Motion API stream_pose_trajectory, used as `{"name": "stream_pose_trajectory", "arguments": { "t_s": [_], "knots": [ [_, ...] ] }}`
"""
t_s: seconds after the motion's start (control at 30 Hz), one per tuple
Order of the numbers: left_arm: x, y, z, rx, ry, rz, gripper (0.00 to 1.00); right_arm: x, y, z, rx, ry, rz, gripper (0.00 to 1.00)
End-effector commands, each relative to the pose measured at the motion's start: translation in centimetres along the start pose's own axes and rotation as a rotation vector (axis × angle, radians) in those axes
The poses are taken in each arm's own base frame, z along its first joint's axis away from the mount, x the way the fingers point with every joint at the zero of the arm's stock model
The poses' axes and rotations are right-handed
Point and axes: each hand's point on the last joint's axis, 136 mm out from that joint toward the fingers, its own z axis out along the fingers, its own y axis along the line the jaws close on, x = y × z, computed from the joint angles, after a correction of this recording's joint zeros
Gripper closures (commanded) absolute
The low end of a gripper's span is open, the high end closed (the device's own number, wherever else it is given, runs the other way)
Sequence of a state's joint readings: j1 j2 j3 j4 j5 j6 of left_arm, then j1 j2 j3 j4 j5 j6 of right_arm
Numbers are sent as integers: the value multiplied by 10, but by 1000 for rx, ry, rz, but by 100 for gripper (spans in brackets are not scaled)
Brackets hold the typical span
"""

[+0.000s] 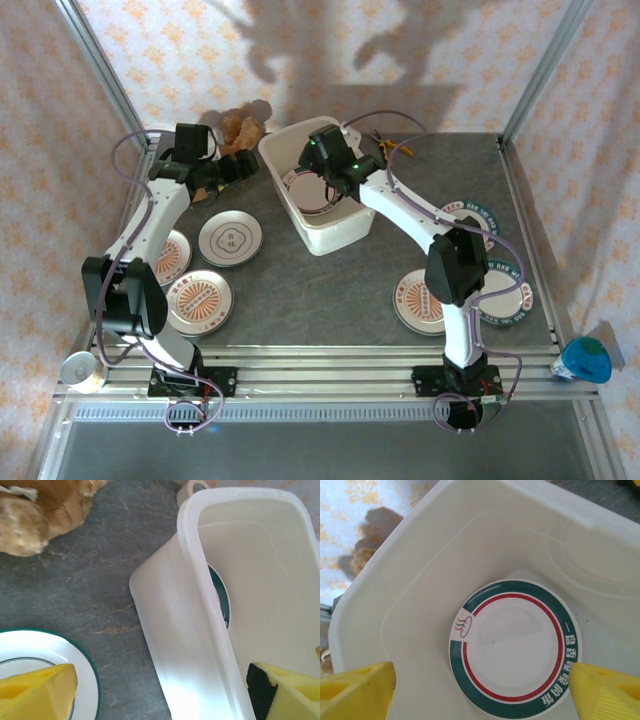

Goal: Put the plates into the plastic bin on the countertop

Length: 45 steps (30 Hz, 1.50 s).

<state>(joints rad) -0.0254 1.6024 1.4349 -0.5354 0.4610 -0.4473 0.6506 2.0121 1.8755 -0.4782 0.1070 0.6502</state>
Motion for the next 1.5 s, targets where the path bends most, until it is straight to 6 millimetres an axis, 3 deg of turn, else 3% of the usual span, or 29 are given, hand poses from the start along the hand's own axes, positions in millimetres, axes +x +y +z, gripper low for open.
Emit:
{"name": "stream_pose_trajectory", "arguments": {
  "t_s": [0.0,0.17,0.37,0.43,0.53,0.7,0.87,1.27,1.47],
  "knots": [
    [7,15,-16,-46,-25,-43,10,-29,27,-38,-100,-28,-65,13],
    [26,26,-27,-70,-16,-106,10,-30,39,-53,-153,4,-125,14],
    [48,48,-39,-137,-3,-171,10,-16,70,-74,-274,80,-219,18],
    [51,55,-41,-135,-1,-195,10,0,78,-74,-310,138,-229,19],
    [48,65,-47,-111,-11,-233,9,30,90,-77,-338,208,-229,30],
    [47,84,-61,-129,-17,-278,9,62,109,-94,-309,193,-269,35],
    [54,104,-59,-144,-3,-322,8,102,123,-101,-298,229,-310,41],
    [58,117,-67,-163,-22,-350,9,190,126,-66,-269,334,-252,53],
    [58,123,-68,-196,-33,-353,9,209,110,-40,-208,329,-136,55]
  ]
}}
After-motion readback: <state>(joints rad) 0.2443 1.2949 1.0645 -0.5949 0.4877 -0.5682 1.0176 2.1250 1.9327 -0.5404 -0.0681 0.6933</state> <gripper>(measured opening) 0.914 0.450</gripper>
